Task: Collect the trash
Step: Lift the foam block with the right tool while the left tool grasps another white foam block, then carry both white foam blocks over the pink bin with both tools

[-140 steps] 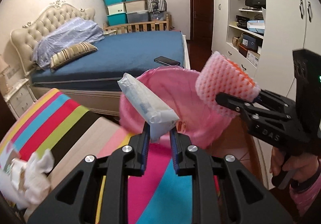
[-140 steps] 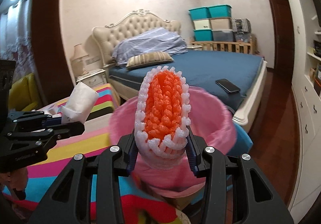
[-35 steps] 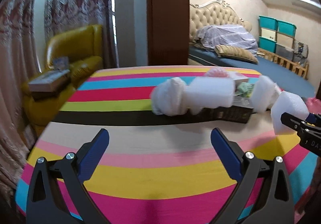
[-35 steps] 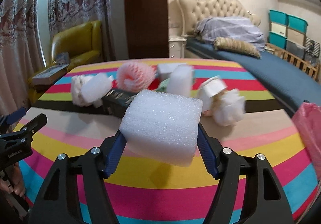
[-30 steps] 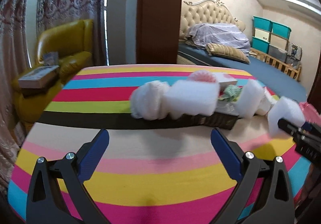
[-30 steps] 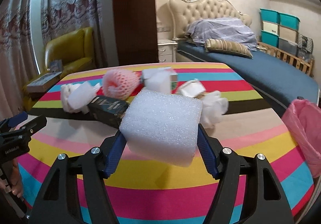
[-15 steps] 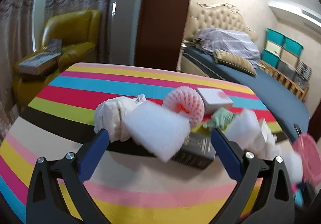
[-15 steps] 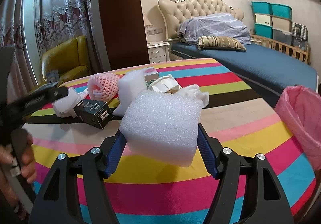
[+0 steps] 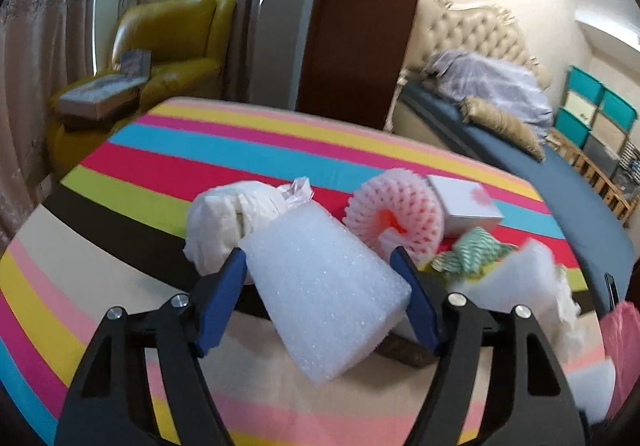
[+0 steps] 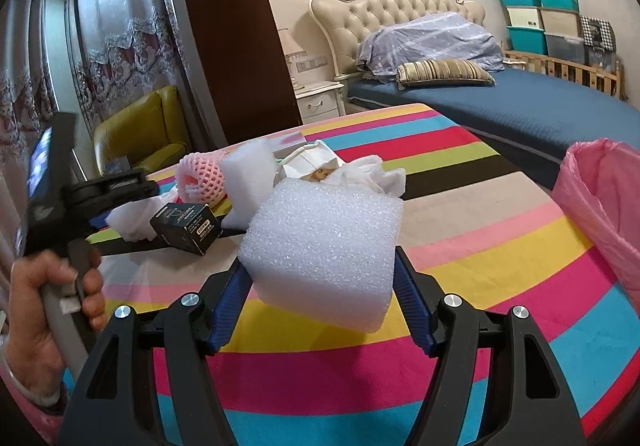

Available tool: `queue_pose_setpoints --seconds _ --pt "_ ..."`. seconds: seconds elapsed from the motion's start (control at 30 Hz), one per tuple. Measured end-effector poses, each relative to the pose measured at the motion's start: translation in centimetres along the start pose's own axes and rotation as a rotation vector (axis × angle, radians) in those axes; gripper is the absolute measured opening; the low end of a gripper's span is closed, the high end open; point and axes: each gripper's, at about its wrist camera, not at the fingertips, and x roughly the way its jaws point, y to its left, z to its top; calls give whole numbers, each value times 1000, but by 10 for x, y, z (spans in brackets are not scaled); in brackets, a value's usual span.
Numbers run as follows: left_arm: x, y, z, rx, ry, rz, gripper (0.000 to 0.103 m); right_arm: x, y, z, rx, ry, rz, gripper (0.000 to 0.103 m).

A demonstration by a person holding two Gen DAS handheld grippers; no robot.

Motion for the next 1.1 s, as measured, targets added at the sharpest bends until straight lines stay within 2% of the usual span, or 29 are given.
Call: queue_pose_setpoints --seconds 0.23,0.5,0.73,1.1 --pt "-39 7 -30 85 -27 -61 70 -3 5 -6 -14 8 12 65" --pt "-75 6 -55 190 -102 -72 70 -10 9 -9 -36 9 16 65" --pt "-98 -3 -65 262 -155 -101 70 -18 12 -11 -49 1 13 65" --pt "-122 -10 -74 305 -196 -138 70 -38 2 -8 -47 -38 -3 65"
